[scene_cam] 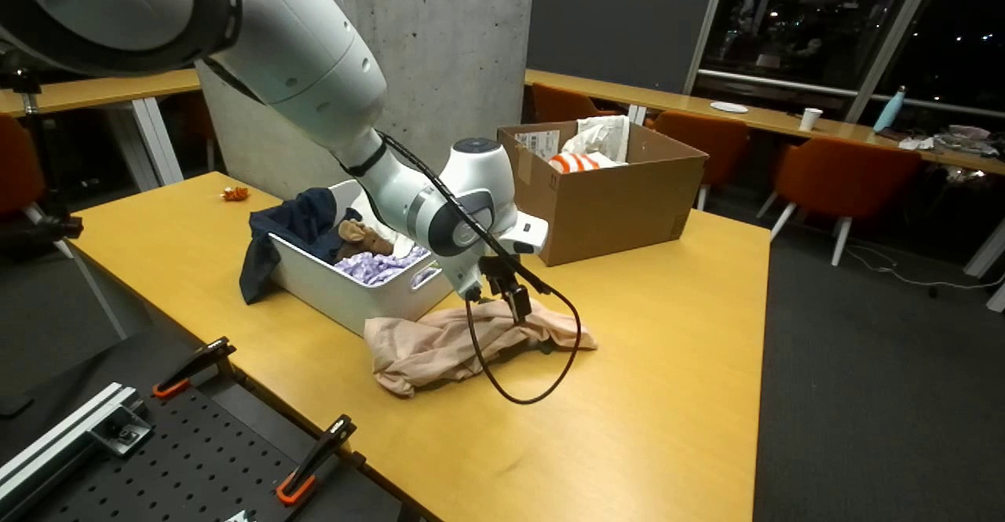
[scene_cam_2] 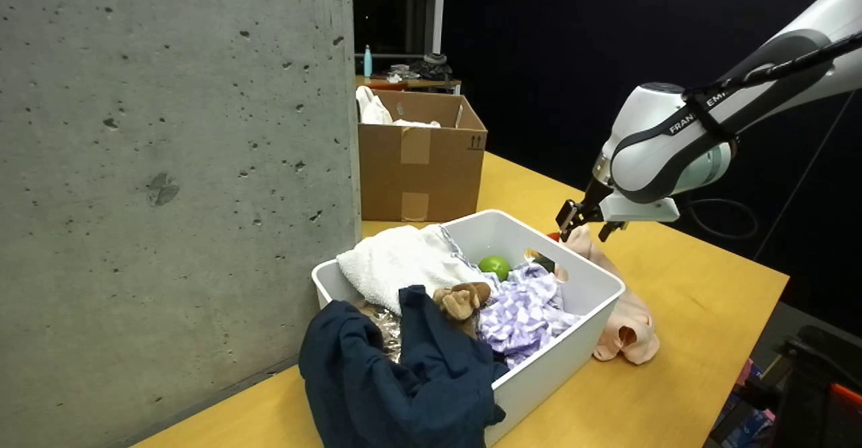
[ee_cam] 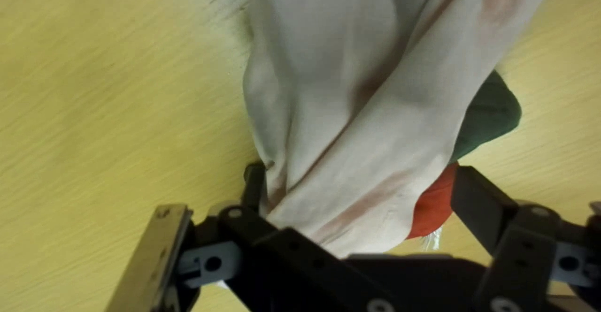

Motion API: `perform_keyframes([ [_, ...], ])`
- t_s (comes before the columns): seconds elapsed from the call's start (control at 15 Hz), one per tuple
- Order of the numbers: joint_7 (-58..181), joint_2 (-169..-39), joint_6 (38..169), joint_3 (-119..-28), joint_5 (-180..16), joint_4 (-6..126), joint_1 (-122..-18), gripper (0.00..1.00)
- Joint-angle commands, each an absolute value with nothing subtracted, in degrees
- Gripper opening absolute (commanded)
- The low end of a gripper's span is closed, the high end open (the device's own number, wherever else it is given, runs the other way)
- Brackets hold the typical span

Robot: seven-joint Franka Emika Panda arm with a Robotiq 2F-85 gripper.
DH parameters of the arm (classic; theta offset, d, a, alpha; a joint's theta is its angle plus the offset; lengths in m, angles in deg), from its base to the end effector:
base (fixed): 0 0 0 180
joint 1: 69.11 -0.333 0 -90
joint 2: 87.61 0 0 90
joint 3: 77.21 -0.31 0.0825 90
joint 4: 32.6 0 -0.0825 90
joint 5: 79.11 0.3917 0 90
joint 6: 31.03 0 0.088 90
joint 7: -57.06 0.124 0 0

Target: Remove the pink clothe and peach plush toy from the box and put them on the table and the cover the peach with the pink cloth

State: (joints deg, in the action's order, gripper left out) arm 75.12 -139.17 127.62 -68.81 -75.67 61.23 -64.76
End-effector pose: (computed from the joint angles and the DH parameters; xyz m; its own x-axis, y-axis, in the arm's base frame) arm 0.6850 -0.1464 0.0906 0.8390 -0.4826 0.2515 -0.4991 -0.8665 0.0023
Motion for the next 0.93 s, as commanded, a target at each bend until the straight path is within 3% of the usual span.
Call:
perform_keyframes([
  [0.0, 73.36, -142.49, 125.45, -69.29, -74.12, 55.86, -63.76, 0.75],
  [0.07, 73.26, -142.99, 125.39, -69.22, -74.11, 55.21, -63.69, 0.74],
  [0.4, 73.13, -142.62, 126.52, -68.37, -74.63, 55.97, -64.2, 0.34],
  [0.73, 73.52, -141.51, 125.86, -66.62, -75.25, 56.12, -64.82, 0.0],
  [0.87, 73.87, -140.85, 125.41, -65.69, -75.64, 55.58, -65.39, 0.0],
])
